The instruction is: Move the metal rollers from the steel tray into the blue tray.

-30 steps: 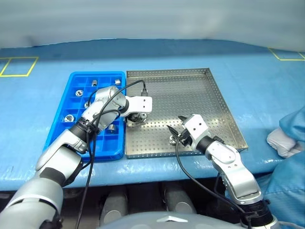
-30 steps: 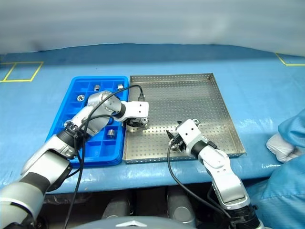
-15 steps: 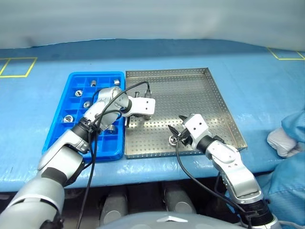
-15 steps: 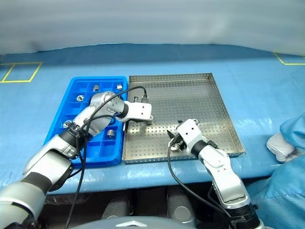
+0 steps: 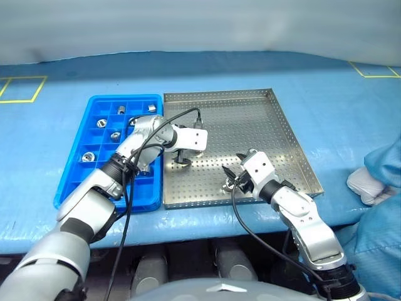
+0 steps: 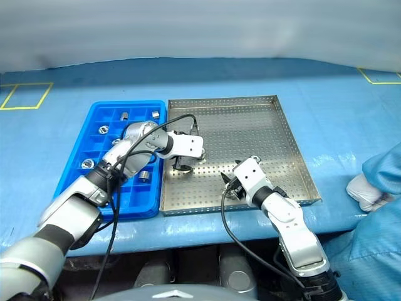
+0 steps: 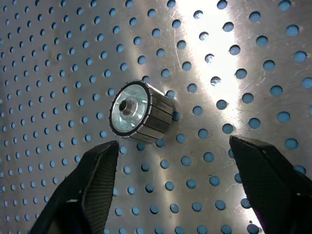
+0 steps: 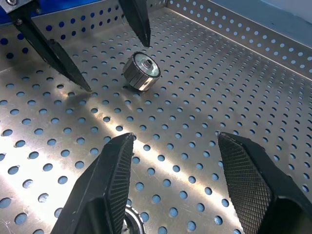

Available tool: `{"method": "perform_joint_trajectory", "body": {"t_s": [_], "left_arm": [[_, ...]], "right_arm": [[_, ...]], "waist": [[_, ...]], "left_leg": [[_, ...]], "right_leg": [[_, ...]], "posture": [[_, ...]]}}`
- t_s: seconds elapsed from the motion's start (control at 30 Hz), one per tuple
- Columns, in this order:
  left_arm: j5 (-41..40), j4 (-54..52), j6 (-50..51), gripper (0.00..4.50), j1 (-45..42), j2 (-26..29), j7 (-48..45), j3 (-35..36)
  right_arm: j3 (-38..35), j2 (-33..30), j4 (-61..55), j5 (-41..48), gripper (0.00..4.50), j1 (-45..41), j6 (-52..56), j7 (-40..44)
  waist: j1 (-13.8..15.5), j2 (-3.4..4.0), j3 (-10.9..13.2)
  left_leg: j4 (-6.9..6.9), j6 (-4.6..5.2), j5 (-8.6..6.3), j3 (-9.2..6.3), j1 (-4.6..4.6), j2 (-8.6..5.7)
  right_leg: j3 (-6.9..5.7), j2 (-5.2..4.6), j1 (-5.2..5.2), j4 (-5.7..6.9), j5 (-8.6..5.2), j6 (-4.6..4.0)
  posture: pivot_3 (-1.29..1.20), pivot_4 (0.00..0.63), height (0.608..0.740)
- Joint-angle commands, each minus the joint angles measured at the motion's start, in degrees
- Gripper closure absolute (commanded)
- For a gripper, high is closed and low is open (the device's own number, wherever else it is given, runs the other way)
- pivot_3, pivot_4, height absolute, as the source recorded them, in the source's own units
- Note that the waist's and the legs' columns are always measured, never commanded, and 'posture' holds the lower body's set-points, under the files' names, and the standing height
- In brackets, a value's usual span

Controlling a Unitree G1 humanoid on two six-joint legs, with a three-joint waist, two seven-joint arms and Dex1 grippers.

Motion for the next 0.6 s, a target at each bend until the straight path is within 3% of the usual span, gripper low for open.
{"method": "perform_joint_trajectory", "body": {"t_s": [0.03, 0.53, 0.6], "left_arm": [[0.56, 0.99, 0.33, 0.06, -2.46, -0.61, 1.71, 1.77], [0.34, 5.43, 0.68, 0.06, -3.09, -4.15, 3.22, 1.7], [0.29, 5.35, 0.9, 0.43, -3.03, -4.14, 3.13, 1.81]], "right_arm": [[-0.91, 0.0, -1.34, -0.19, 1.6, -0.35, -0.75, -0.34], [0.0, -0.15, -1.72, -0.91, 1.6, 0.13, -0.6, 0.14], [-0.03, -0.06, -1.75, -0.94, 1.6, 0.24, -0.56, 0.07]], "waist": [[-0.06, 0.0, 0.0], [-0.21, 0.0, 0.0], [-0.31, 0.0, 0.0]], "left_leg": [[0.0, 0.0, 0.0, 0.0, 0.0, 0.0], [0.01, 0.0, 0.0, -0.01, 0.01, -0.02], [0.01, 0.0, 0.0, 0.0, 0.01, -0.02]], "right_leg": [[0.0, 0.0, 0.0, 0.0, 0.0, 0.0], [0.02, 0.0, 0.01, 0.01, 0.03, 0.05], [0.03, 0.0, 0.01, 0.01, 0.03, 0.05]], "posture": [[-0.16, 0.15, 0.74], [-0.17, 0.15, 0.74], [-0.17, 0.15, 0.74]]}}
